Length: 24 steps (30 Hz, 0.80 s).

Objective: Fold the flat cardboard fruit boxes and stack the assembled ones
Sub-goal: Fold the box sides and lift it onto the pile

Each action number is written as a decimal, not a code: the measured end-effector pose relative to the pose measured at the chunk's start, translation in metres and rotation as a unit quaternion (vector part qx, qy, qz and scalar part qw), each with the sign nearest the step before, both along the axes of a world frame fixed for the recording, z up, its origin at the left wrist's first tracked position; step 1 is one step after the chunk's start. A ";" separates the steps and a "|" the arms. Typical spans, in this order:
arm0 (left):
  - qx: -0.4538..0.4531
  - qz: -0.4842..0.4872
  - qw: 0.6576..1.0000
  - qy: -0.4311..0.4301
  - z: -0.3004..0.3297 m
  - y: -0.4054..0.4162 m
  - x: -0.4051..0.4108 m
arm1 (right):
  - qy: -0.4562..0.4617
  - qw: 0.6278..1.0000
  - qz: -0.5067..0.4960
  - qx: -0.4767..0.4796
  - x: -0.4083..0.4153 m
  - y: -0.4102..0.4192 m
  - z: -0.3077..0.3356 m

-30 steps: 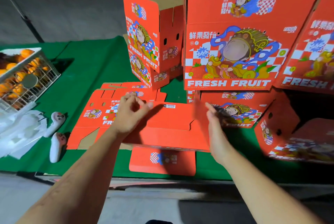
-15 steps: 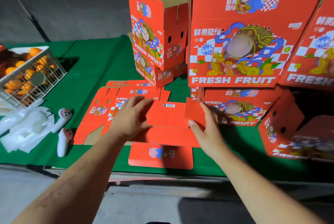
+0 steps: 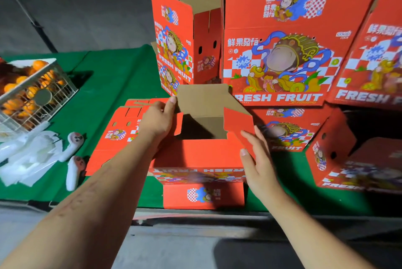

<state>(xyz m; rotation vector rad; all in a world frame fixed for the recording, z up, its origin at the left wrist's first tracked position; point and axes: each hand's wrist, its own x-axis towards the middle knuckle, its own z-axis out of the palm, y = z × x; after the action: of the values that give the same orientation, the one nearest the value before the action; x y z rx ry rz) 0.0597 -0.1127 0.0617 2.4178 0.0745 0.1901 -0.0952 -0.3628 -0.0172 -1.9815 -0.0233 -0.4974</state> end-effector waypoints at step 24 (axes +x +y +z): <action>0.043 -0.169 0.978 -0.111 -0.036 0.025 -0.036 | 0.227 0.971 -0.017 -0.072 0.061 0.000 0.061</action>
<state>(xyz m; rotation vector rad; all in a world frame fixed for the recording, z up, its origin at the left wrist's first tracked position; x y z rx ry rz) 0.0239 -0.0880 0.0254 2.4347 -0.4508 0.3090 -0.0343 -0.3623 0.0441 -2.2001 0.2669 -0.0543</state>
